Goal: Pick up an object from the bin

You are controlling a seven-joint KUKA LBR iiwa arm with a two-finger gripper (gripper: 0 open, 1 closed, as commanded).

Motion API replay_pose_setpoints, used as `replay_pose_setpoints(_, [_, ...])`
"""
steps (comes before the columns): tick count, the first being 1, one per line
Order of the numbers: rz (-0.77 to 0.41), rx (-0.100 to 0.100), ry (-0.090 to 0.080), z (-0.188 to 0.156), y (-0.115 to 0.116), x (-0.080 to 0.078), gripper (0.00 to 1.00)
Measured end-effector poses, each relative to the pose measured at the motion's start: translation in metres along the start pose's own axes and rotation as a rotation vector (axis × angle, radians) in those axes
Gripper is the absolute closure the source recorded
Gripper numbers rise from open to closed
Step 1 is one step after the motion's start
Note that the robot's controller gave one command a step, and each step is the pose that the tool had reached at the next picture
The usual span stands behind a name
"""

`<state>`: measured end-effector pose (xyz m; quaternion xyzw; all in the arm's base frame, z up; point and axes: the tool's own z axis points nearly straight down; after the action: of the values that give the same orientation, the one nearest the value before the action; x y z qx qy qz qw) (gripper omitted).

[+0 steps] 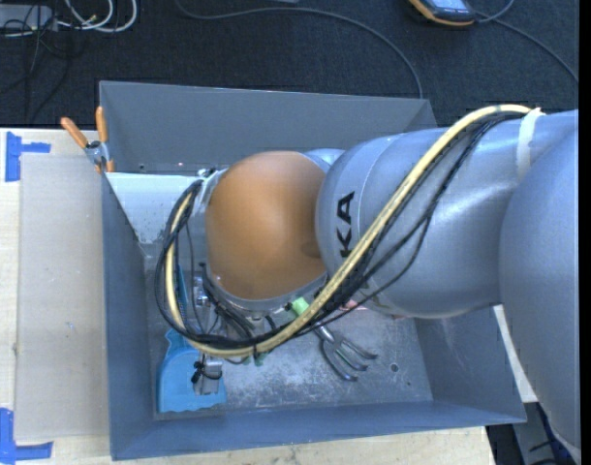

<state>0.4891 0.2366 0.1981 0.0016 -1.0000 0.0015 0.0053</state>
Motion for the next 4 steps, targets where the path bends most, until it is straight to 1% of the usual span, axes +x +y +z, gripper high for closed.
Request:
replay_pose_setpoints(1, [0.005, -0.002, -0.008, -0.004, -0.001, -0.002, 0.0])
replay_pose_setpoints(2, [-0.381, 0.0, -0.002, 0.046, 0.001, 0.006, 0.0])
replay_pose_setpoints(3, [-0.651, 0.0, -0.007, 0.057, -0.008, -0.077, 0.0])
replay_pose_setpoints(4, [-0.742, -0.001, -0.003, 0.065, -0.005, -0.06, 0.0])
